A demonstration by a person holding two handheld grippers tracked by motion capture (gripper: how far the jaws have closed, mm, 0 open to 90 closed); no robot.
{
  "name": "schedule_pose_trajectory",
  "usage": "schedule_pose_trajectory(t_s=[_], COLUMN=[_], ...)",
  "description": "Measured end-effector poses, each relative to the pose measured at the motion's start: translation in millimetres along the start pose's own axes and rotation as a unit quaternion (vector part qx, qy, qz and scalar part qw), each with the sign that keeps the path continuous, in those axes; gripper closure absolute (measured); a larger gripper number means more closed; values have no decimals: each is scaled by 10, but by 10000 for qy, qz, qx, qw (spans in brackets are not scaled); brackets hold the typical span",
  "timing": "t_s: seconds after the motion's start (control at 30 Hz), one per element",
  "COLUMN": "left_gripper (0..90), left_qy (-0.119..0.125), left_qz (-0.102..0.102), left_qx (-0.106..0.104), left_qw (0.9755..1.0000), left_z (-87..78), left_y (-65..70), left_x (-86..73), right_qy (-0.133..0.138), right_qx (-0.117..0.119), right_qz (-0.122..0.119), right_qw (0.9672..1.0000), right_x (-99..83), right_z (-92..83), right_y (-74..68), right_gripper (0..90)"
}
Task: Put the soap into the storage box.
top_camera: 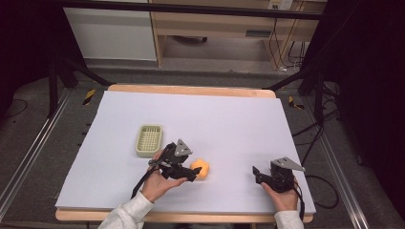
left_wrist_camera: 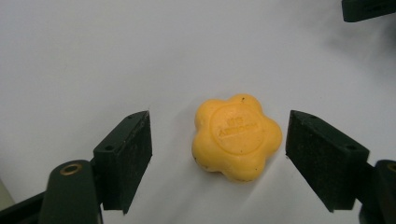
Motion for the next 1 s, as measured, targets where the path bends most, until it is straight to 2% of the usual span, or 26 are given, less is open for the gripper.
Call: schedule_pose_trajectory(t_s=[0.5,1.0], left_gripper=[203,192], left_qy=[-341,-637], left_qz=[190,424], left_qx=[-75,24], left_qw=[9992,9971], left_z=[161,350], left_y=[82,113], left_x=[-3,-17], right_qy=[0,-7], right_qx=[19,2], right_qz=[35,-2], right_qw=[10000,10000], right_x=[1,-2], right_z=[-1,10], right_y=[0,-1], right_gripper=[244,246])
Point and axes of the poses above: each handheld gripper's, and its own axes: z roughly forward along the jaws, x roughly out of its top, y roughly to its right, the point moved 1 cm from there along z, roughly forward along the jaws, and after that the axes turned 11 degrees about -z, right-handed, at the moved point
